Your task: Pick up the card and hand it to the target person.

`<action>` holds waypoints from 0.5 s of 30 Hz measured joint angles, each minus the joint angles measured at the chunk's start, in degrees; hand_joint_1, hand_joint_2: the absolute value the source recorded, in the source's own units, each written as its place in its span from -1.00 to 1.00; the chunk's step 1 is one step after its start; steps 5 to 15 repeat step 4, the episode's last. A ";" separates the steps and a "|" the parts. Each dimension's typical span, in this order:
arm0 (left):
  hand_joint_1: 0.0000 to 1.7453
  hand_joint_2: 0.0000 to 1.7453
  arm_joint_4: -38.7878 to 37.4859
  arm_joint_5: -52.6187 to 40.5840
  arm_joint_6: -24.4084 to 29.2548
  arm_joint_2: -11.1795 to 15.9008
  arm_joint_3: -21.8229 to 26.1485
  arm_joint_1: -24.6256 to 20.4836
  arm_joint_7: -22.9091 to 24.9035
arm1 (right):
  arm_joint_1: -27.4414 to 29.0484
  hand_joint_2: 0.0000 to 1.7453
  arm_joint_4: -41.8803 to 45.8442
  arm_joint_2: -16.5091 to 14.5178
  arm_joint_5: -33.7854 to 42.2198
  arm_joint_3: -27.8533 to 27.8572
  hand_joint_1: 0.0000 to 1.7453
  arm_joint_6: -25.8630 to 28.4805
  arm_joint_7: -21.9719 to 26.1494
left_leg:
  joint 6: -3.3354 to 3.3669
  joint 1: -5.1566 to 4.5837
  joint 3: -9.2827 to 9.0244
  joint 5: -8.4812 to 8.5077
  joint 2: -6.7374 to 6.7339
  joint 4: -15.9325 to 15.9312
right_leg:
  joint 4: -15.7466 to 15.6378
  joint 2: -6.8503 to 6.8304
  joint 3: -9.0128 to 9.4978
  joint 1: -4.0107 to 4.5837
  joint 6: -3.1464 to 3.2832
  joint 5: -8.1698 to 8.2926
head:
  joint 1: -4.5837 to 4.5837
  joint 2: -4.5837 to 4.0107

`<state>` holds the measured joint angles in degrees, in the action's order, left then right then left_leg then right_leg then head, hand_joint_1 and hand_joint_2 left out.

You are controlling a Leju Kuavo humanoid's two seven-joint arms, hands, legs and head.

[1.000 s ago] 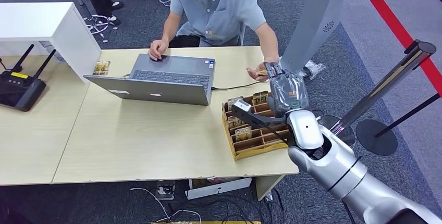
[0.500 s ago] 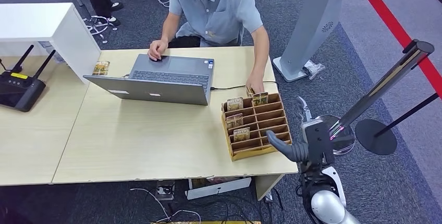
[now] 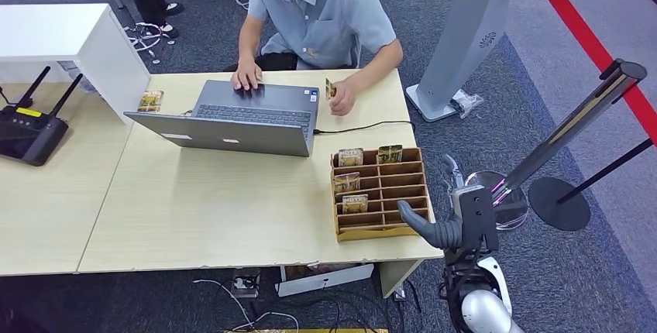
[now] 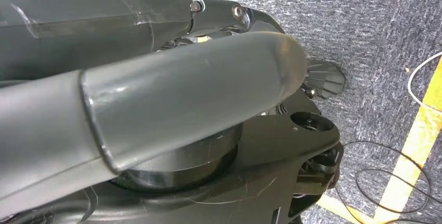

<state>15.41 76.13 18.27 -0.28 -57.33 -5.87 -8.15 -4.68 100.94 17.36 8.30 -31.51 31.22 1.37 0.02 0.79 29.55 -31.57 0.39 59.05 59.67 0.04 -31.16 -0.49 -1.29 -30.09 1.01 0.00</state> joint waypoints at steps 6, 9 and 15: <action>-1.00 -1.00 0.00 0.00 -0.01 0.00 0.00 0.00 0.01 | 0.00 1.00 -0.41 -0.35 -0.34 -0.01 -1.00 0.02 -0.19 | 0.00 0.00 0.00 0.00 0.00 0.00 | 0.00 0.00 0.00 0.00 0.00 0.00 | -0.01 0.00; -1.00 -1.00 0.00 0.00 -0.01 0.00 0.00 0.00 0.01 | 0.00 1.00 -0.41 -0.35 -0.34 -0.01 -1.00 0.02 -0.19 | 0.00 0.00 0.00 0.00 0.00 0.00 | 0.00 0.00 0.00 0.00 0.00 0.00 | -0.01 0.00; -1.00 -1.00 0.00 0.00 -0.01 0.00 0.00 0.00 0.01 | 0.00 1.00 -0.41 -0.35 -0.34 -0.01 -1.00 0.02 -0.19 | 0.00 0.00 0.00 0.00 0.00 0.00 | 0.00 0.00 0.00 0.00 0.00 0.00 | -0.01 0.00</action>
